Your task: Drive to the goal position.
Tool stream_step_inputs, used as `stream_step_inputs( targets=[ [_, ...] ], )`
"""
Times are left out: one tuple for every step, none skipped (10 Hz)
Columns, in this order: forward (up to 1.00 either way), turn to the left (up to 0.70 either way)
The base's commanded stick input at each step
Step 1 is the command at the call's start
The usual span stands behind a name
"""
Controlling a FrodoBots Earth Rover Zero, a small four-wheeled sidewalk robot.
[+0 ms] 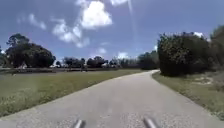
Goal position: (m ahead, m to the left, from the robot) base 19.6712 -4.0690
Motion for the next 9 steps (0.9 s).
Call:
stream_step_inputs(
  targets=[
    [0.50,-0.50],
    [0.50,-0.50],
    [0.50,-0.50],
    [0.50,-0.50],
    [0.50,-0.38],
    [0.50,0.00],
    [0.50,0.00],
    [0.50,0.00],
    [0.50,0.00]
  ],
)
